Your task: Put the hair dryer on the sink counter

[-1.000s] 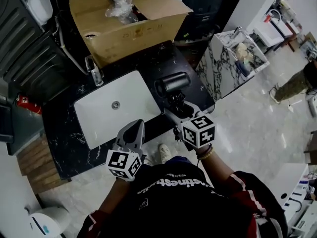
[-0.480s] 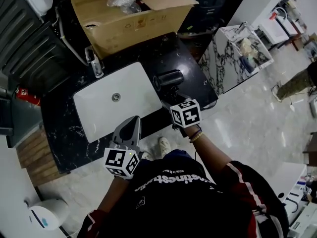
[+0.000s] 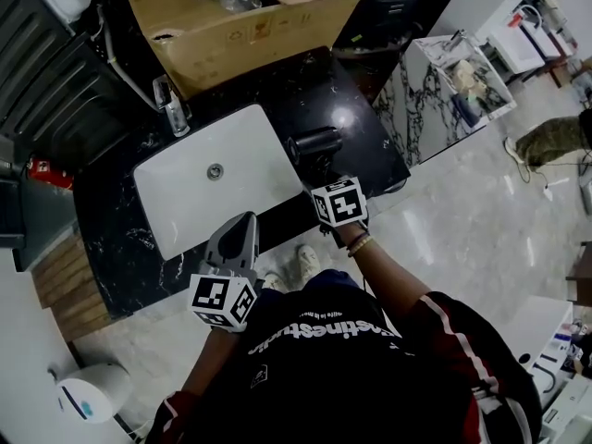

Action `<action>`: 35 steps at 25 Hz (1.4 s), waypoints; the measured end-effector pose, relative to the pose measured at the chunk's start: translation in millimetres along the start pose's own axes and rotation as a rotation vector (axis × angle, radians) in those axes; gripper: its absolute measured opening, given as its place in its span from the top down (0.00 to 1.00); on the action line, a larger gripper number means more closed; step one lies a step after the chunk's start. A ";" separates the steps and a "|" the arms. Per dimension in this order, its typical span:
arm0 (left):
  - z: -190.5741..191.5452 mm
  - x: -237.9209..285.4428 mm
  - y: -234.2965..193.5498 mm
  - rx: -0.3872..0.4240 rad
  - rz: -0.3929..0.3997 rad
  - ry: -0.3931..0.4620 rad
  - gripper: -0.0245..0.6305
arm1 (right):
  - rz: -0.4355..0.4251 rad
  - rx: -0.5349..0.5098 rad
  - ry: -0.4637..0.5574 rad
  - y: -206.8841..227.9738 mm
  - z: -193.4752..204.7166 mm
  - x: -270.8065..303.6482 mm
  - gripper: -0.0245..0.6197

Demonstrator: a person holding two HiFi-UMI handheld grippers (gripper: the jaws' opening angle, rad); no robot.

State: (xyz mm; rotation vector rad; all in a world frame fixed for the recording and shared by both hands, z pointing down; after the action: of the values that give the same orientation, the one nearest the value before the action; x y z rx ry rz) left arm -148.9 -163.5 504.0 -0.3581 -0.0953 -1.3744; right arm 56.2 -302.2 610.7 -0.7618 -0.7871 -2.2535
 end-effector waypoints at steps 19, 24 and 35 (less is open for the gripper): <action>0.7 4.4 -8.3 -0.017 -0.013 -0.014 0.94 | 0.078 -0.044 -0.044 -3.0 5.8 12.3 0.56; -1.6 1.8 -9.1 -0.017 -0.018 -0.007 0.94 | 0.065 -0.032 -0.034 -2.4 4.5 10.9 0.55; -8.8 -1.5 -8.3 -0.016 -0.018 0.016 0.94 | 0.050 -0.028 0.020 -5.2 -5.1 -5.9 0.54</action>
State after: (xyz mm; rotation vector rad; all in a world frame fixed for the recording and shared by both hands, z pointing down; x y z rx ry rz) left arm -158.4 -166.1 496.9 -0.3606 -0.0750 -1.3959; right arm 54.8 -300.3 601.7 -0.7631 -0.7205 -2.2285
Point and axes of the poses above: the fingertips, and each gripper's own axes: x forward along the fingers, y to its right, z out of its underside, the point moved 8 cm from there along -x, backward along the fingers, and after that the axes turned 15 degrees about -z, right-handed, at the moved point
